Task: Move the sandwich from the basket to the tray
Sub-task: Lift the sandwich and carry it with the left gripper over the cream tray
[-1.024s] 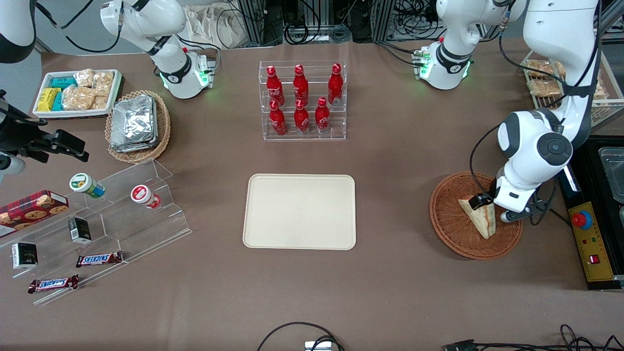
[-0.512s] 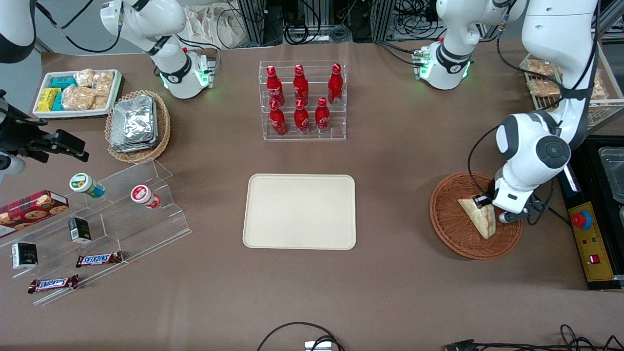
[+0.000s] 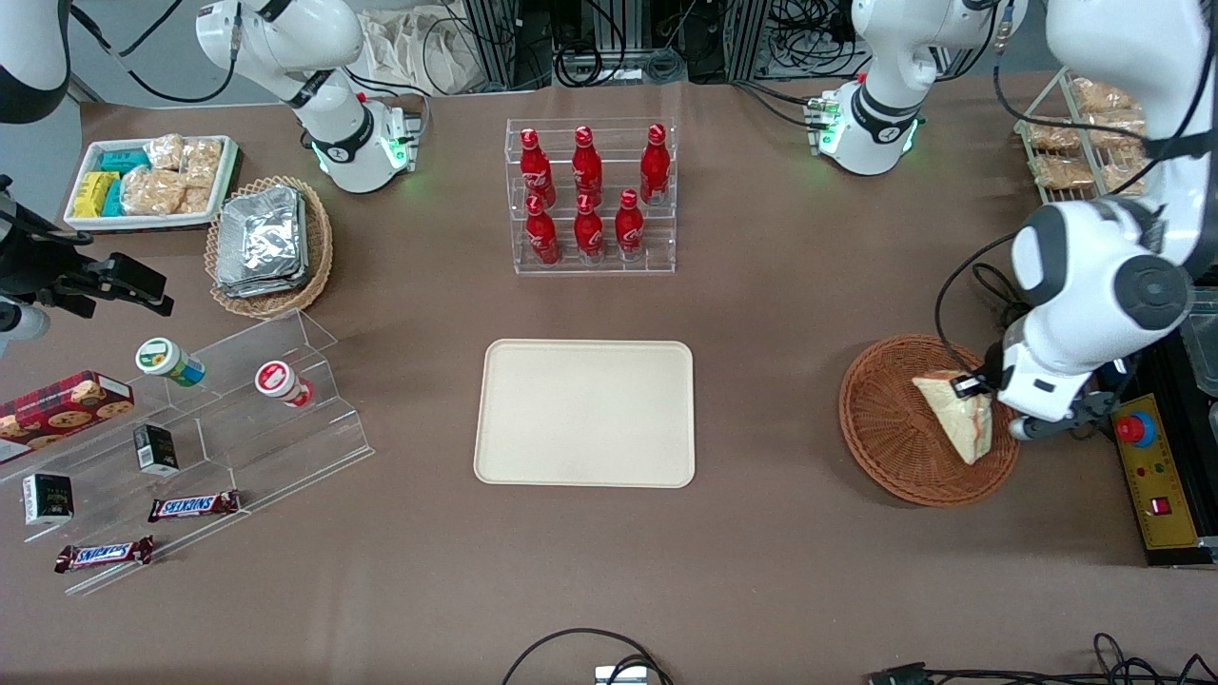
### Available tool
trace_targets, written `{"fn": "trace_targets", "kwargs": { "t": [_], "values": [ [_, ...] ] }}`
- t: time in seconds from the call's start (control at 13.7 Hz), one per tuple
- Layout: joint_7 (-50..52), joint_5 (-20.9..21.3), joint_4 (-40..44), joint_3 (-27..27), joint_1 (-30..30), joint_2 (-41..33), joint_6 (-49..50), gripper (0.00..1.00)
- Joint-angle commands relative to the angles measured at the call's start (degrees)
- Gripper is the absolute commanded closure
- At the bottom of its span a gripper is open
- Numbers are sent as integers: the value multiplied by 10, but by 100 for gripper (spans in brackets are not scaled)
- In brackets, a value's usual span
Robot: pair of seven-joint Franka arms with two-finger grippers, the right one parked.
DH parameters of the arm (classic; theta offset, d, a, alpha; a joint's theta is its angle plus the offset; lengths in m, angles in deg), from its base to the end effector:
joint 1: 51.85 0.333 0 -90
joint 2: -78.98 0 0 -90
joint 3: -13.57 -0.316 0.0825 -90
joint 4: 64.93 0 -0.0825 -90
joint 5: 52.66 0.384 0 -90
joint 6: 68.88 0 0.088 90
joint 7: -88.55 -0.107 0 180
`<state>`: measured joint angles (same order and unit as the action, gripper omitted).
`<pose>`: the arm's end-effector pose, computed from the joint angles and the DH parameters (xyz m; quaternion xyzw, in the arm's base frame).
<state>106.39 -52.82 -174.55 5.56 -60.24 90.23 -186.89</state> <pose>0.5969 -0.0073 0.3905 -0.9881 -0.1514 0.0217 0.0160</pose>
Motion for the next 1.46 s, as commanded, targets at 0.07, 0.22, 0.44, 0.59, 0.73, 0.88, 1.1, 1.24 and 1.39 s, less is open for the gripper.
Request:
{"fn": "trace_targets", "kwargs": {
  "t": [0.07,0.22,0.44,0.59,0.73,0.88,1.1,1.24,1.39],
  "values": [
    [-11,-4,133,4,-28,-13,156,100],
    [-13,-7,198,20,-52,-12,220,100],
    [-6,-10,259,73,-86,-8,269,100],
    [29,-10,274,116,-109,8,270,100],
    [105,-1,309,156,-135,52,263,100],
    [112,49,345,176,-176,115,246,100],
    [148,76,348,183,-218,192,152,100],
    [157,81,347,182,-234,240,104,100],
    [182,105,338,181,-246,275,61,100]
  ]
}}
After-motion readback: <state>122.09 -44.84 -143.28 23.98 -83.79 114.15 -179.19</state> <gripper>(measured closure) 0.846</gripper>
